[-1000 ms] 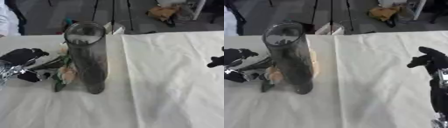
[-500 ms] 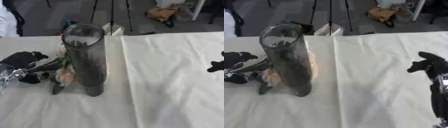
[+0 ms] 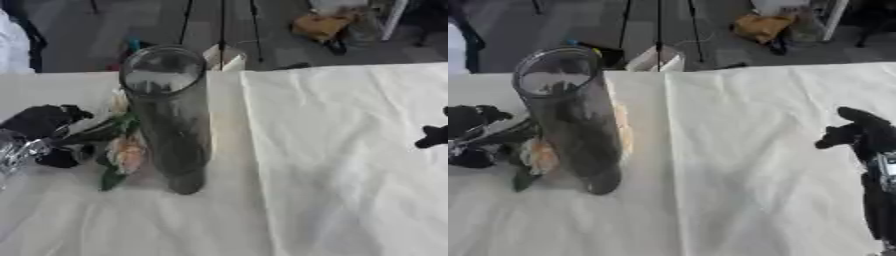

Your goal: Arrange flowers into the vase.

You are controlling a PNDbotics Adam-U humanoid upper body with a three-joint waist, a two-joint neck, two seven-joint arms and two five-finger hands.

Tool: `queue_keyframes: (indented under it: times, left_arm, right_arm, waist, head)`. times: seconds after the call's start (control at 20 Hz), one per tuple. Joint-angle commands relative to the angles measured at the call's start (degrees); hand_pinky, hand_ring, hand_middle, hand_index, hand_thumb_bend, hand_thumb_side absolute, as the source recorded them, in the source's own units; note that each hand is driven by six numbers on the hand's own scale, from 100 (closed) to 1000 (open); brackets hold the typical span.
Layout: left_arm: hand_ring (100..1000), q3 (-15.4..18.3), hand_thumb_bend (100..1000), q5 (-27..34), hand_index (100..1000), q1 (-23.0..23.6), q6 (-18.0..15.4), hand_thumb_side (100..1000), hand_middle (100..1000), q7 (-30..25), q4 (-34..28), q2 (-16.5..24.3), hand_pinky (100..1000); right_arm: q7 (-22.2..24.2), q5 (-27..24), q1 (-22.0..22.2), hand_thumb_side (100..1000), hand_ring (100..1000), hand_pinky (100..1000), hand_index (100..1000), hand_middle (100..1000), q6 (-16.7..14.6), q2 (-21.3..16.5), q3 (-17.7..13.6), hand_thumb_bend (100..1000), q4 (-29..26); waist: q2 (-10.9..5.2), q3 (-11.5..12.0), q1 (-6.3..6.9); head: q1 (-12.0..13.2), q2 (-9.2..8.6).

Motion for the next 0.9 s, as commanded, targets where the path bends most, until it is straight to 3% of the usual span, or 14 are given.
queue_keyframes:
  times: [0.05,0.45,0.9]
  left_arm:
    - [726,1.28,192,-0.55,925,-1.32,0.26,475,776,0.44,-0.39,1.06,610]
    - [645,1.2,145,0.73,852,-1.65,0.32,453,701,1.53,-0.05,0.6,559]
    - [484,0.92,100,1.59,719,-2.08,-0.15,429,557,0.61,0.41,0.15,404]
  right_arm:
    - [0.2,0.22,-0.39,985,540,787,792,507,-0.04,-0.51,-0.06,100,-1.09]
    - [0.44,0.32,-0.31,984,540,788,792,506,0.1,-0.31,0.0,100,-1.09]
    - [0.55,0.4,-0.21,984,540,790,793,505,0.17,-0.17,0.0,100,-1.09]
  waist:
    - [-0.09,-0.04,0.68]
    - [0.11,-0.32,0.64]
    - [0.25,-0.38,0.58]
  head:
    - [0.19,-0.84]
    - [0.5,-1.1]
    - [0.71,-1.3]
